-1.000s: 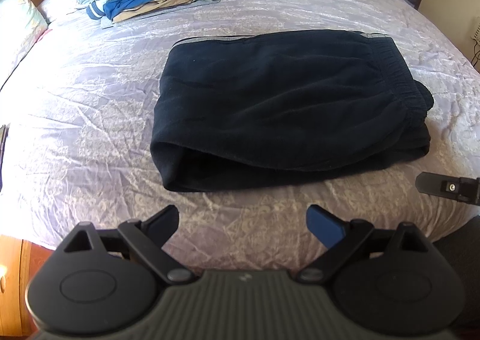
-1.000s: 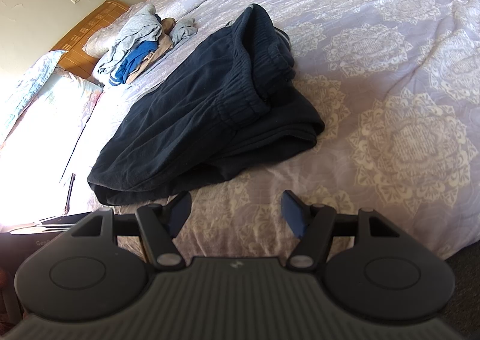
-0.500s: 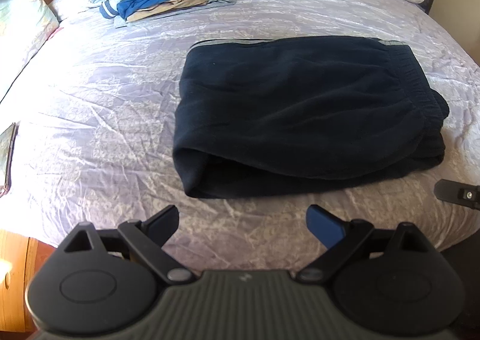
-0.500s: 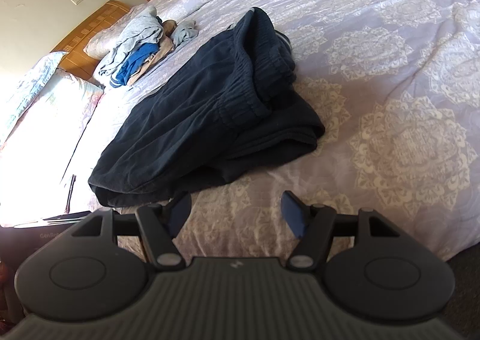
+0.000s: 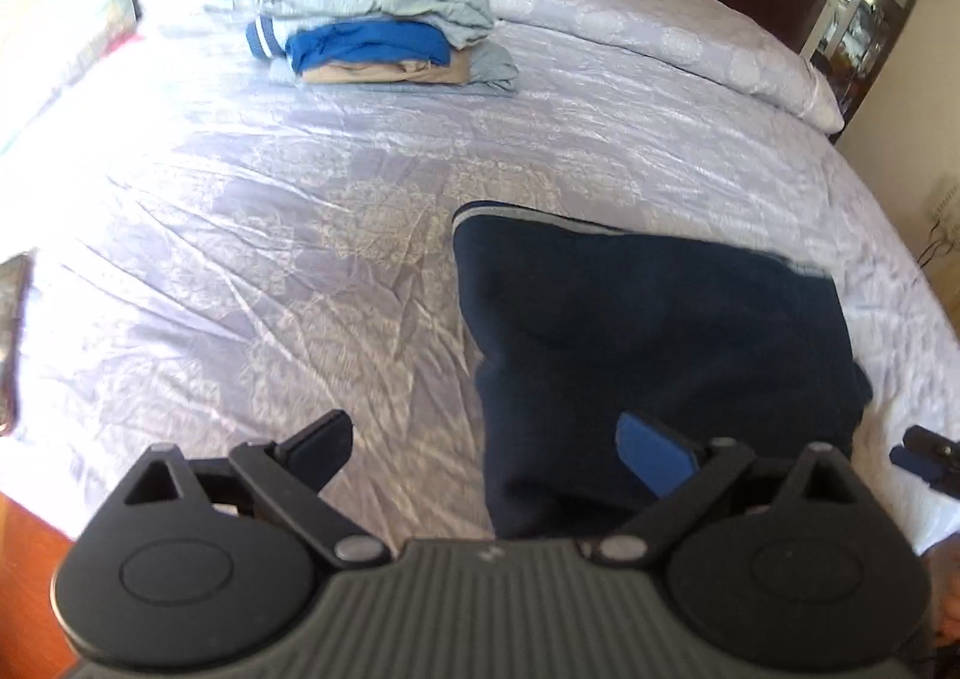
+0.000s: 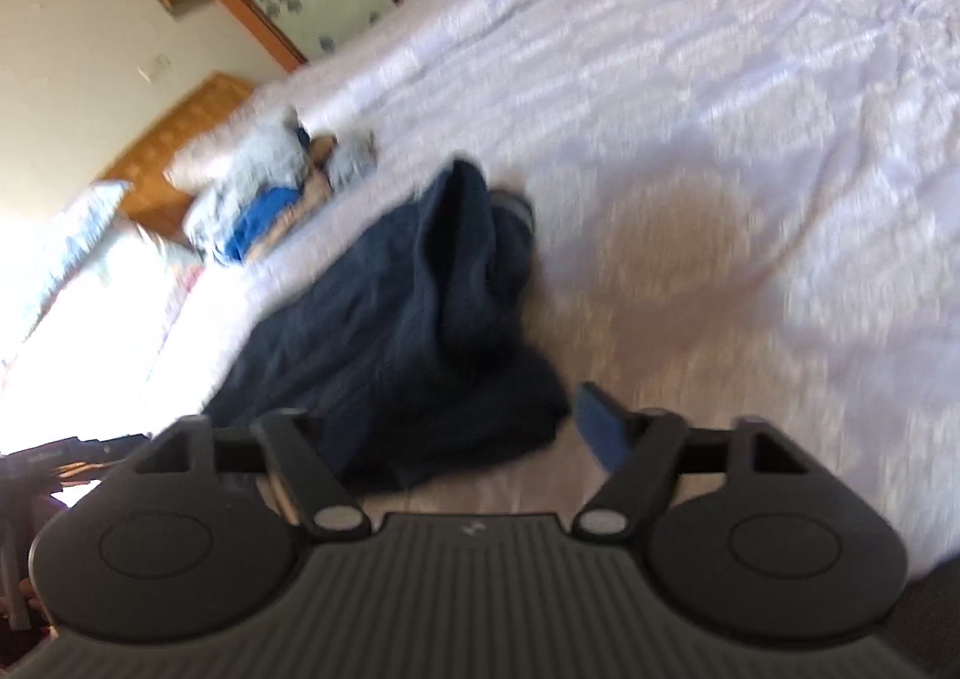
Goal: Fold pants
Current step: 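Grasp the folded navy sweatpants with both grippers and lift them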
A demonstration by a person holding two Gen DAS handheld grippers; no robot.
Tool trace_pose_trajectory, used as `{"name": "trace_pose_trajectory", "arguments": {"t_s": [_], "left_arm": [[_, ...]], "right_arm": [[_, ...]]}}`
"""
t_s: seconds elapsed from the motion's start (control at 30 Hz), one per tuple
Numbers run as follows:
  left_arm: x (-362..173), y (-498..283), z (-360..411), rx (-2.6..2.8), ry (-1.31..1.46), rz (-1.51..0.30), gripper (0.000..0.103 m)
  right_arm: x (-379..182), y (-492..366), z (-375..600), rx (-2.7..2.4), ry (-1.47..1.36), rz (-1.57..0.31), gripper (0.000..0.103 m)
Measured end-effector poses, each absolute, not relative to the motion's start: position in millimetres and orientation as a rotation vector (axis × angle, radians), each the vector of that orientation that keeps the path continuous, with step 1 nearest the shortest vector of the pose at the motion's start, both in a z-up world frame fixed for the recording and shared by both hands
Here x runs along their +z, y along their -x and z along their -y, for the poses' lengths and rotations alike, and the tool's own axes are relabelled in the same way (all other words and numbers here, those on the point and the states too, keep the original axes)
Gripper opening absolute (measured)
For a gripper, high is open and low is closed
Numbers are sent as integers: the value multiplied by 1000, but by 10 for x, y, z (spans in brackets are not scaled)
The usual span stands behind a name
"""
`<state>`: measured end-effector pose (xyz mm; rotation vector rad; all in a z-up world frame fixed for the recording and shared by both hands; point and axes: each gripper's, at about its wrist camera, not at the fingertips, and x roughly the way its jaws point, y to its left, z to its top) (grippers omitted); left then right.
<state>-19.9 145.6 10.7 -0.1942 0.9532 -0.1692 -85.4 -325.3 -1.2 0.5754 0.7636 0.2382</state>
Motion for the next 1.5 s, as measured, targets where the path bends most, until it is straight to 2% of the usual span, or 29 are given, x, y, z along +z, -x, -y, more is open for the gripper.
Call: {"name": "trace_pose_trajectory", "arguments": {"t_s": [0.3, 0.53, 0.63, 0.7, 0.73, 0.77, 0.8, 0.87, 0.9, 0.97, 1.07, 1.3, 1.5], "left_arm": [[-350, -309, -1607, -294, 447, -1075, 98], [-616, -473, -1476, -315, 468, -1131, 98], [-627, -459, -1387, -324, 426, -1112, 97], [-611, -432, -1313, -308, 380, -1101, 89], [-597, -415, -1269, -314, 356, -1095, 74], [-592, -403, -1233, -346, 368, -1099, 50], [-589, -385, -1205, -344, 389, -1099, 52], [-557, -336, -1111, -310, 327, -1074, 45], [-529, -311, -1094, -302, 318, -1061, 41], [-411, -279, -1134, -322, 351, -1032, 33], [-130, -306, -1208, -383, 393, -978, 30], [926, -675, -1432, -405, 304, -729, 29], [2038, -1424, -2180, -296, 298, -432, 29]], "right_arm": [[-324, 411, 3533, 252, -750, -838, 91], [-382, 74, 3453, 326, -748, -906, 91], [-429, -53, 3349, 362, -712, -942, 98], [-408, -120, 3238, 376, -650, -963, 100], [-392, -164, 3158, 380, -610, -977, 100], [-364, -188, 3060, 398, -561, -987, 99], [-350, -204, 2944, 428, -511, -995, 82], [-318, -170, 2683, 440, -420, -1011, 75], [-274, -130, 2563, 419, -348, -997, 65], [-167, -64, 2464, 411, -322, -971, 54], [96, -35, 2440, 448, -346, -906, 48], [1141, -422, 1925, 621, -248, -666, 46], [2121, -1450, 1374, 710, -256, -408, 46]]}}
